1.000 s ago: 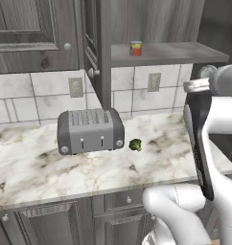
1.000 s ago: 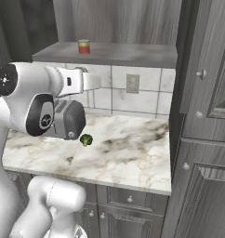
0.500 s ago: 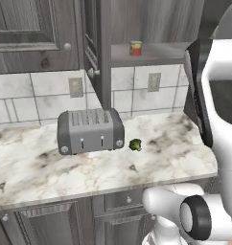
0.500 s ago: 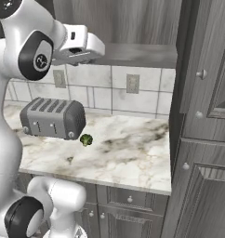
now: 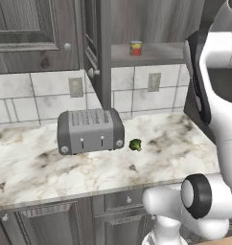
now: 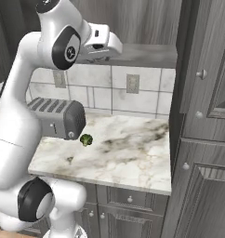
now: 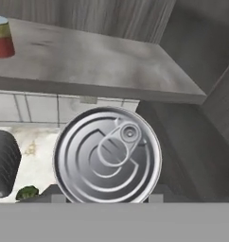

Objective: Restock the canned food cabinet by taking the new fresh canned food from the counter and placing it in the cabinet. Then, take the old canned food from the cabinet and place it on the counter.

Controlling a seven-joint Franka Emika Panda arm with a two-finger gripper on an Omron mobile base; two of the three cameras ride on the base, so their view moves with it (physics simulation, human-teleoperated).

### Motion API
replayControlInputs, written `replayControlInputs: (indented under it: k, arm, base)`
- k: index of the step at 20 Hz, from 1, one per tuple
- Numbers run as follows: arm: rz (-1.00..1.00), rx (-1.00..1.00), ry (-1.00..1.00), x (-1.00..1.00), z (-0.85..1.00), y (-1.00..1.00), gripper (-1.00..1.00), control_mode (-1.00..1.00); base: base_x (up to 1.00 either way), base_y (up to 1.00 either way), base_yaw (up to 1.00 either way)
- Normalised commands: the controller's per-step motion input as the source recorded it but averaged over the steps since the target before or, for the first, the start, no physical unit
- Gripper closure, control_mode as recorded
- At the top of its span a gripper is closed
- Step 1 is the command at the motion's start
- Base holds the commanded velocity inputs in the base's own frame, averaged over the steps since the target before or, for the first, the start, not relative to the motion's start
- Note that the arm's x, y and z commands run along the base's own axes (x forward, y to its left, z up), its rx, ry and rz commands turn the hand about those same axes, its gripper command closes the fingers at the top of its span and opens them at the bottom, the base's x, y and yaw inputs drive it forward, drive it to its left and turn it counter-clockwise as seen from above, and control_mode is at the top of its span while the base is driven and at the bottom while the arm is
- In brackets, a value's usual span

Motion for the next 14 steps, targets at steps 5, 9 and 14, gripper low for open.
replayControlInputs:
  k: [5, 9, 14]
  arm:
    - [0.00, 0.04, 0.00, 1.00, -0.19, -0.17, 1.00, -1.00]
    - [0.00, 0.07, 0.06, 1.00, -0.03, -0.08, 1.00, -1.00]
    - [0.00, 0.10, 0.06, 1.00, -0.17, -0.02, 1.00, -1.00]
  base:
    - [0.00, 0.00, 0.00]
    - [0.00, 0.00, 0.00]
    - [0.00, 0.00, 0.00]
